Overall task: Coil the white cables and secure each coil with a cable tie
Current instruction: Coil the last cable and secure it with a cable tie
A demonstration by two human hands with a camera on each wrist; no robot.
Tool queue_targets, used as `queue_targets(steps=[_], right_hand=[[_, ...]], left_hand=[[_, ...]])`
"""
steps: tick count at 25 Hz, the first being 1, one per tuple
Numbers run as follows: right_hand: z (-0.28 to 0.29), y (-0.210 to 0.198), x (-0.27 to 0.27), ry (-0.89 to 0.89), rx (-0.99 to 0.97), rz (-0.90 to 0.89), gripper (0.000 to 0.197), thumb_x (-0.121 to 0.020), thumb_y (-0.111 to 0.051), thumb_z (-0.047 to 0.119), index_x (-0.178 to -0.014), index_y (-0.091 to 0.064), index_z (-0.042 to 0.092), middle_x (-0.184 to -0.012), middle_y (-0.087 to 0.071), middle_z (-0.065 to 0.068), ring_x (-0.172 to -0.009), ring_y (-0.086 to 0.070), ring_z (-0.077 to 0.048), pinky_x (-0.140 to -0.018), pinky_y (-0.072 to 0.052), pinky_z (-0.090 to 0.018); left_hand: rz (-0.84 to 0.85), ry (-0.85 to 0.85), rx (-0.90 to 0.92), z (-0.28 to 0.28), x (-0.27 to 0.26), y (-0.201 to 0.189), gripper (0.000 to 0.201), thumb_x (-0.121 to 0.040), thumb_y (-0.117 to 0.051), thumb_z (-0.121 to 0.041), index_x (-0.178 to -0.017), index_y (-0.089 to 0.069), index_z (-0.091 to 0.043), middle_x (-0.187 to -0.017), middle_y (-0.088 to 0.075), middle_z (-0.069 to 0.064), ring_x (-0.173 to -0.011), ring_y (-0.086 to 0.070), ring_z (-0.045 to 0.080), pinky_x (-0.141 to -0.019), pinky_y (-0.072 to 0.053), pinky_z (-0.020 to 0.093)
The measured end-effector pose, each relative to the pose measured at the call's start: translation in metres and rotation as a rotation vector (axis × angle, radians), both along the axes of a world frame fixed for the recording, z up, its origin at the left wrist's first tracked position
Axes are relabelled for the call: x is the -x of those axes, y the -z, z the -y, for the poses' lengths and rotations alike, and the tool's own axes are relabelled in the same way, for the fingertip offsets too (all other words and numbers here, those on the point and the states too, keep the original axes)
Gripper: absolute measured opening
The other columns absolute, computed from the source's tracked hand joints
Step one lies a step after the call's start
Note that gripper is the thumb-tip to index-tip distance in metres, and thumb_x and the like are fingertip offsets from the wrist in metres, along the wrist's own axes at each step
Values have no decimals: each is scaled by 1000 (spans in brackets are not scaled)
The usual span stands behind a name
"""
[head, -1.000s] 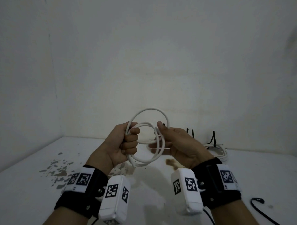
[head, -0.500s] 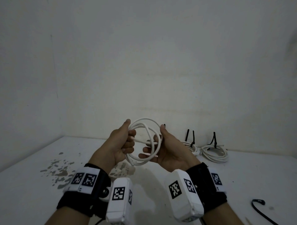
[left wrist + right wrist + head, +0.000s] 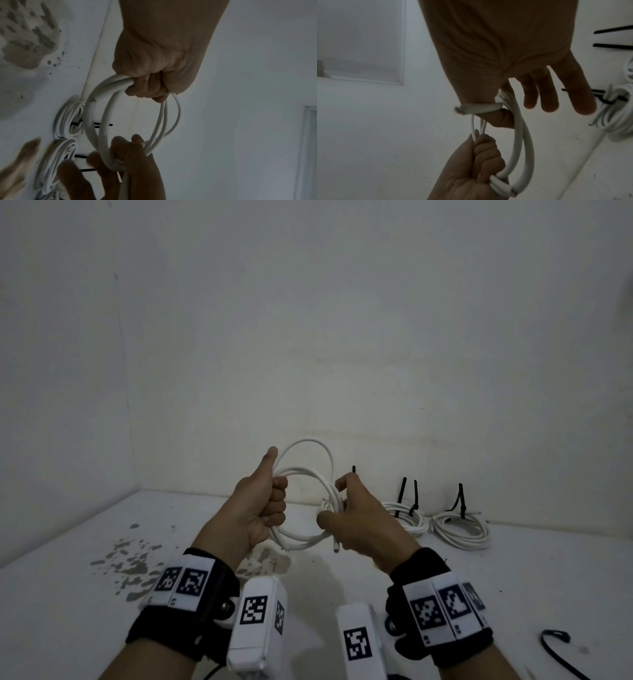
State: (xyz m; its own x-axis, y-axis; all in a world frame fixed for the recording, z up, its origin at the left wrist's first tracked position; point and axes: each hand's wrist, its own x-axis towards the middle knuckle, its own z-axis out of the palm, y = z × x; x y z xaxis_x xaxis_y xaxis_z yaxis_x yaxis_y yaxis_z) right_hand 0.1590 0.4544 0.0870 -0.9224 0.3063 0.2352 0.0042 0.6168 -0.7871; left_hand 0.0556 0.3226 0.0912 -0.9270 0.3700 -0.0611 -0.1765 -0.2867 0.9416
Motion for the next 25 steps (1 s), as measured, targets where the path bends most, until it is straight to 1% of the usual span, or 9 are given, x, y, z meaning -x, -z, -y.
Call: queue_targets(steps=[3,5,7,9,11,15,18,21,25], right_hand=[[9,-5,-6,-4,-136,7,20,-91,-53,19,-106,-40,14,-86,-65,-12,-67,-64,-27,-53,-53,-37],[18,-3,-5,54,-367,-14,19,-93,-46,19,-109,-37,13,-84,-64,-9,-74,-66,-33,-59,-53,-40],[21,-4,-7,28,-423,1,22,-96,-44,18,-116,-35,13,-85,-63,-9,-76,-66,-35,-63,-56,-44],[15,-13,-14,-46,-222,59,30,-96,-44,14,-125,-35,16,-87,-60,-8,-73,-65,-29,-53,-56,-37],[7,-21,-19,-63,6,52,38,-96,-45,10,-130,-41,25,-85,-53,-4,-60,-57,-15,-42,-46,-27],[6,-26,-15,-82,335,-118,32,-93,-43,-1,-101,-66,20,-67,-39,-2,-34,-37,-3,-39,-38,-25],[3,-28,-13,-66,493,-188,28,-89,-38,-8,-83,-61,6,-47,-26,1,-32,-25,-9,-42,-37,-26],[-4,-33,-14,-39,562,-246,27,-88,-37,-10,-82,-61,4,-43,-25,2,-31,-22,-10,-44,-38,-27],[-8,-32,-16,-22,421,-225,26,-92,-39,-6,-87,-61,7,-40,-30,4,-31,-26,-10,-45,-39,-28]], left_hand=[[14,-42,-25,-1,5,4,53,-94,-52,-55,-58,-36,-20,-45,-19,-7,-33,-13,8,-35,-12,15],[31,-48,-56,-2,8,6,52,-97,-50,-51,-58,-35,-20,-43,-19,-8,-31,-13,7,-33,-12,14],[42,-92,-83,3,15,7,50,-98,-51,-47,-58,-36,-20,-40,-19,-8,-29,-13,7,-33,-13,12],[78,-141,-116,14,27,13,48,-98,-51,-44,-59,-36,-19,-36,-20,-8,-26,-14,7,-32,-13,11],[144,-117,-148,25,38,20,49,-98,-51,-44,-60,-33,-20,-34,-19,-8,-24,-13,7,-31,-12,10],[240,49,-284,42,50,22,57,-93,-53,-56,-52,-39,-19,-35,-21,-9,-23,-16,7,-29,-12,14],[302,184,-329,52,52,19,49,-88,-59,-50,-54,-46,-17,-36,-22,-9,-24,-19,8,-33,-12,16],[278,262,-338,51,49,17,36,-78,-65,-40,-55,-47,-18,-36,-21,-9,-25,-20,8,-34,-13,17],[332,340,-467,50,51,14,37,-69,-81,-19,-57,-46,-15,-37,-24,-7,-27,-20,7,-28,-23,18]])
